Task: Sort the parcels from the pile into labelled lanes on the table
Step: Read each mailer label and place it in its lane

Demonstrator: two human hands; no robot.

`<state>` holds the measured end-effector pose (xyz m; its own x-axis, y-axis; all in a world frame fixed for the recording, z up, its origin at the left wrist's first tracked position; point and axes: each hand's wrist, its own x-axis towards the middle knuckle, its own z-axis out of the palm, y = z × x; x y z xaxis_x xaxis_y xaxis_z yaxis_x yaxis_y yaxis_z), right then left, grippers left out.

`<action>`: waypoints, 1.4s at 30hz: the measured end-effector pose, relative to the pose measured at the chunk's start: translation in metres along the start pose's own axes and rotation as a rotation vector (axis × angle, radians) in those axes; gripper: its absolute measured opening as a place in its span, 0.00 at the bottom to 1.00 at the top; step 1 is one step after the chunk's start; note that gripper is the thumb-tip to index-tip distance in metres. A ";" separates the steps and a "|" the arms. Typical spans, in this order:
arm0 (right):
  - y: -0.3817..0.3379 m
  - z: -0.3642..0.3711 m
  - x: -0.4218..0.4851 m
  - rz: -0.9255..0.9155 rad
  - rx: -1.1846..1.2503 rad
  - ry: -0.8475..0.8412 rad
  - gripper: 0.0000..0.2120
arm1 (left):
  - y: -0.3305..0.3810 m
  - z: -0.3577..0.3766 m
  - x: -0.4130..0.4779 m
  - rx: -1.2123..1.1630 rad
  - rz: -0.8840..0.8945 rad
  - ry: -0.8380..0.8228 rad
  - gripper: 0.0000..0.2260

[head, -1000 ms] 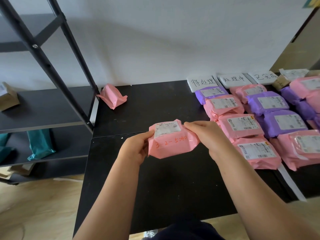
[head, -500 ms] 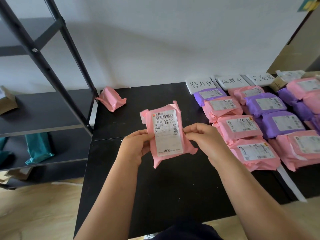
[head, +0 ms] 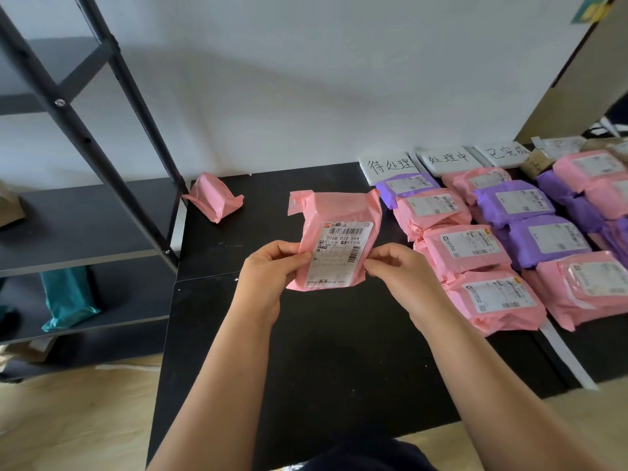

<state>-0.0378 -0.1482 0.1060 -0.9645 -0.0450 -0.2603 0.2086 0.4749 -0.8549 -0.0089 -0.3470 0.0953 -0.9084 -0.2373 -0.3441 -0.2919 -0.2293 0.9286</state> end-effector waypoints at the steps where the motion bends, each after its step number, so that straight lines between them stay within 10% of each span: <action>1: 0.000 0.001 0.000 -0.009 -0.001 0.010 0.04 | 0.000 -0.001 0.000 0.005 0.004 0.004 0.07; 10: -0.003 0.004 -0.004 -0.314 -0.129 0.371 0.17 | 0.006 -0.001 -0.002 0.286 0.079 0.145 0.04; 18: 0.015 0.021 -0.007 -0.434 -0.464 0.366 0.19 | 0.003 0.007 0.008 0.606 0.193 0.063 0.05; 34: 0.066 -0.029 -0.058 -0.127 -0.403 0.616 0.02 | -0.016 0.091 -0.002 0.707 0.290 -0.213 0.04; 42: 0.115 -0.122 -0.084 -0.006 -0.228 0.798 0.04 | -0.036 0.161 -0.024 0.671 0.280 -0.004 0.23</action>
<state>0.0475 0.0173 0.0845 -0.8086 0.5482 0.2136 0.2480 0.6469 -0.7211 -0.0244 -0.1805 0.0923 -0.9766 -0.1987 -0.0820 -0.1682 0.4686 0.8673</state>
